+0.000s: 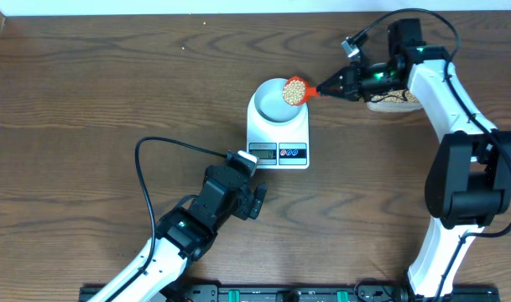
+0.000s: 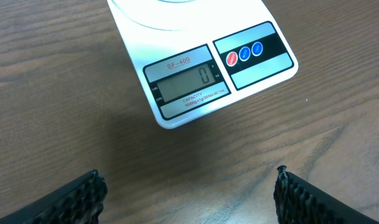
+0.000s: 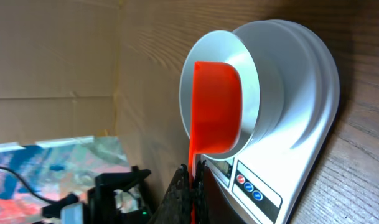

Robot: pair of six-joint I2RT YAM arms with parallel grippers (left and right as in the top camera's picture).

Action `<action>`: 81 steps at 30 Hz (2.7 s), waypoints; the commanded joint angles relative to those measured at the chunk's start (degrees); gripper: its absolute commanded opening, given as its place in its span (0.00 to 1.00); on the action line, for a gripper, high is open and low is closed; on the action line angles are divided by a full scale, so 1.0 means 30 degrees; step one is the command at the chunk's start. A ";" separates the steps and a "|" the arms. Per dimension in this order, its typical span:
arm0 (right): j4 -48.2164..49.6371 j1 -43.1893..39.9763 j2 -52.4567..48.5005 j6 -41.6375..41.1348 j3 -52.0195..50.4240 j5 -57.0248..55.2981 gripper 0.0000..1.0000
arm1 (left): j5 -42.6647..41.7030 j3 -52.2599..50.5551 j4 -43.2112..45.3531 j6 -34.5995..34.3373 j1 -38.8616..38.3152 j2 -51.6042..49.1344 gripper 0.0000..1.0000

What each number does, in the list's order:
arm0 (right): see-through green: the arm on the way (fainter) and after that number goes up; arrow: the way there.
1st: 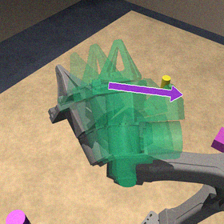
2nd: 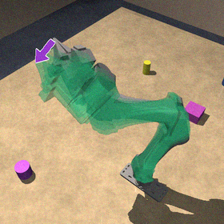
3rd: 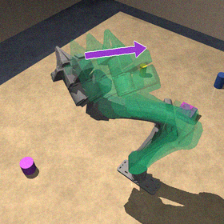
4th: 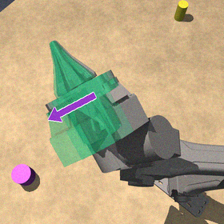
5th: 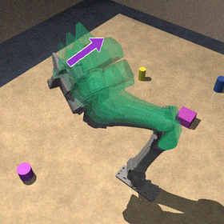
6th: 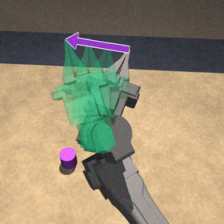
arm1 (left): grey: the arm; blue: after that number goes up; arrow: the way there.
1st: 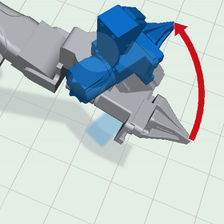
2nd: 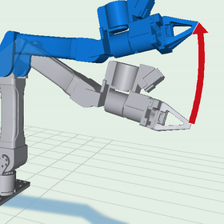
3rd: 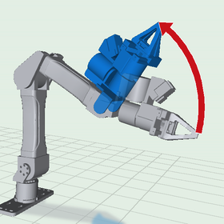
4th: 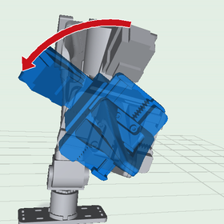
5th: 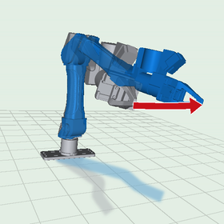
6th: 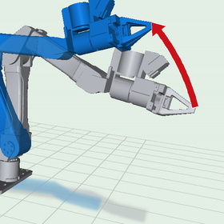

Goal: Scoop item into bowl and weigh 50g on scale
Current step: 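Lift the filled scoop and carry it over the white bowl, then tilt the scoop with the right gripper to pour chickpeas into the bowl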

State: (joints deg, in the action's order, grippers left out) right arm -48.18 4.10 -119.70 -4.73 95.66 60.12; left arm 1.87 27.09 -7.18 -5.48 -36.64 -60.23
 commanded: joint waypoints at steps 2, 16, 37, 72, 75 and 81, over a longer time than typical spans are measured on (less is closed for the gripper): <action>-0.0007 0.1020 0.1137 0.0612 0.0583 -0.1530 0.01 | 0.0386 0.0408 -0.0029 0.0321 -0.0015 0.0138 0.88; 0.0437 0.3235 0.2630 0.0605 0.0648 -0.7213 0.01 | 0.0386 0.0408 -0.0029 0.0321 -0.0015 0.0138 0.88; 0.0335 0.6513 0.3300 0.1042 0.0991 -1.4739 0.01 | 0.0386 0.0408 -0.0029 0.0313 -0.0015 0.0138 0.88; 0.0087 1.1774 0.3621 0.3665 0.1224 -2.6782 0.01 | 0.0386 0.0408 -0.0029 0.0321 -0.0015 0.0138 0.88; 0.0153 1.1409 0.3818 0.3628 0.1239 -2.5216 0.01 | 0.0379 0.0408 -0.0029 0.0321 -0.0015 0.0138 0.88; 0.0364 1.0032 0.5093 0.3526 0.1290 -2.2236 0.01 | 0.0386 0.0408 -0.0029 0.0321 -0.0015 0.0138 0.88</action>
State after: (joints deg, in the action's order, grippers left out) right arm -47.42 36.73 -109.25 5.52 97.76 -12.43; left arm 1.87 27.09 -7.18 -5.48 -36.64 -60.23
